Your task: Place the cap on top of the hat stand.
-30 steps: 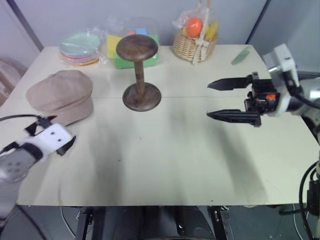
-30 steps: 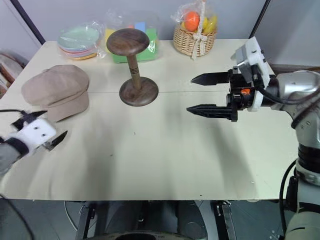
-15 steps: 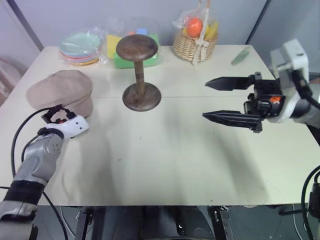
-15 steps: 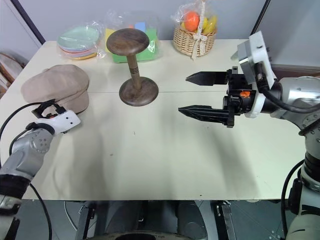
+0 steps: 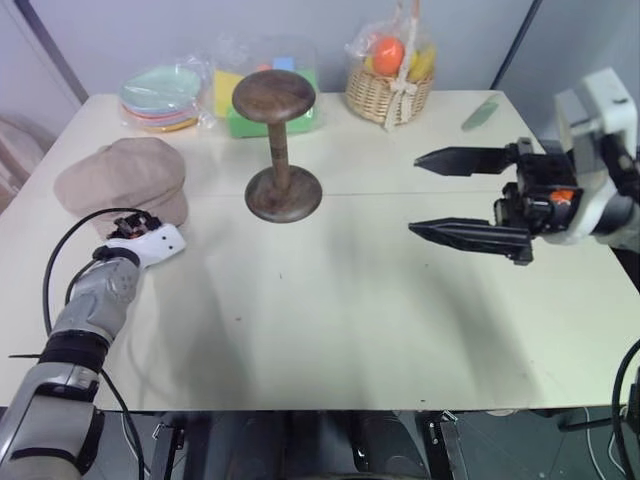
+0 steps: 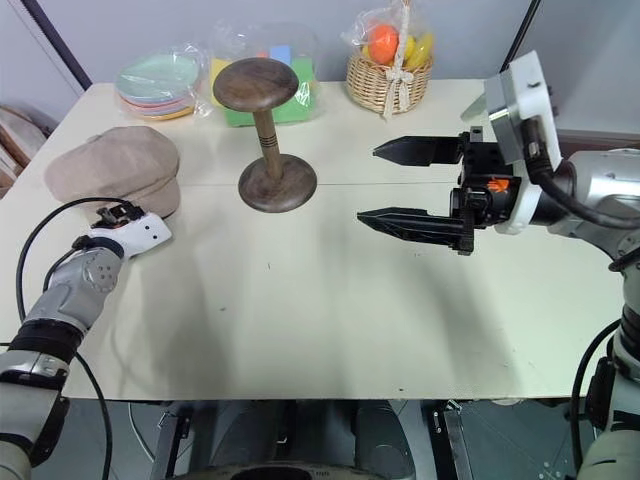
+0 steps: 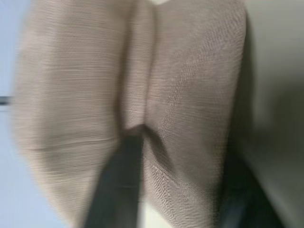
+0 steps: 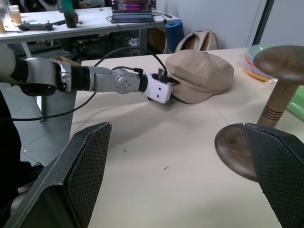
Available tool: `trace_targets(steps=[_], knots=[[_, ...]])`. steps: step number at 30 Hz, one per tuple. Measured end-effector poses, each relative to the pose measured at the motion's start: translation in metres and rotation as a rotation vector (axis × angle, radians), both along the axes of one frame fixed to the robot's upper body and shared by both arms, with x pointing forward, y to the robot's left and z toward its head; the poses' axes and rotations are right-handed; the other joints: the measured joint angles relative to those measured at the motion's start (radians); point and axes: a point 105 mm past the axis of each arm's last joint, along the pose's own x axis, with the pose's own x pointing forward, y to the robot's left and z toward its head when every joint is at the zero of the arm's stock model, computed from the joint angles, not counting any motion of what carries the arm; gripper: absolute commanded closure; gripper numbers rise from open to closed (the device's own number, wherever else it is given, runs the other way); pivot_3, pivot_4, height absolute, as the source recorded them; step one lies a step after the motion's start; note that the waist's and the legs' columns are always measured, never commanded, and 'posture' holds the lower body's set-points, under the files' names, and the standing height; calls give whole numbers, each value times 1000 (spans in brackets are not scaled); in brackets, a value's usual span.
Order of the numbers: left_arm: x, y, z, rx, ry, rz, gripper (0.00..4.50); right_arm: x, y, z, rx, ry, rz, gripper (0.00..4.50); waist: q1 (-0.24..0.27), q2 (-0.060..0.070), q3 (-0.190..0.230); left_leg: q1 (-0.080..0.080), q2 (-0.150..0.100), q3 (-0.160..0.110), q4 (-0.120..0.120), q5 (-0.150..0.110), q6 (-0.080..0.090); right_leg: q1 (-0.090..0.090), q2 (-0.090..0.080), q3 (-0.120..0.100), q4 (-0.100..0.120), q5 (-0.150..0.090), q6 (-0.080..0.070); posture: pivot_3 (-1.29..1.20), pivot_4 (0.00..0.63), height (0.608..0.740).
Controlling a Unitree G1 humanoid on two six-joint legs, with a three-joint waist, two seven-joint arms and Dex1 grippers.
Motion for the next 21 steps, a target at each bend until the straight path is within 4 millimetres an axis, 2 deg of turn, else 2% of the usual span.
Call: trace_targets(steps=[5, 8, 10, 13, 16, 18, 21], knots=[[0, 1, 9, -3, -29, -5, 4490, 1, -1, 1, 3, 0, -9, 0, 1, -1, 0, -1, 0, 0, 0, 0, 0, 0, 0, 0, 0, 0, 0, 0, 150, 740], [3, -7, 33, 6, -78, -48, 4490, 6, -7, 2, -3, 6, -41, 0, 3, -2, 1, -2, 0, 0, 1, 0, 0, -1, 0, 0, 0, 0, 0, 0, 150, 740], [7, -19, 62, 6, -147, -99, 4490, 8, -12, 4, -16, -14, -68, 0, 6, -3, 2, -2, 0, -1, 1, 0, 0, -1, 0, -1, 0, 0, 0, 0, 150, 740], [12, -48, 134, 11, -329, -205, 4490, 13, -19, 7, -29, -38, -109, 0, 9, -5, 3, -3, -1, 0, 1, 0, 0, -1, 0, -1, -1, 0, 0, 0, 150, 740], [7, -79, 199, 19, -500, -303, 4490, 18, -32, 13, -42, -59, -167, 0, 8, -5, 3, -3, -1, 2, 1, 0, 0, -1, -1, -1, -2, 0, 0, 0, 150, 740], [1, -98, 231, 15, -594, -360, 4490, 19, -39, 19, -37, -77, -196, 0, 5, -5, 3, -3, -1, 3, 1, 0, 0, -1, 0, -1, -2, 0, 0, 0, 150, 740], [-5, -128, 252, -7, -662, -452, 4490, 18, -46, 26, -23, -98, -226, 0, 0, -5, 3, -3, -1, 4, 1, 0, 0, -1, 0, -1, -2, 0, 1, 0, 150, 740]])
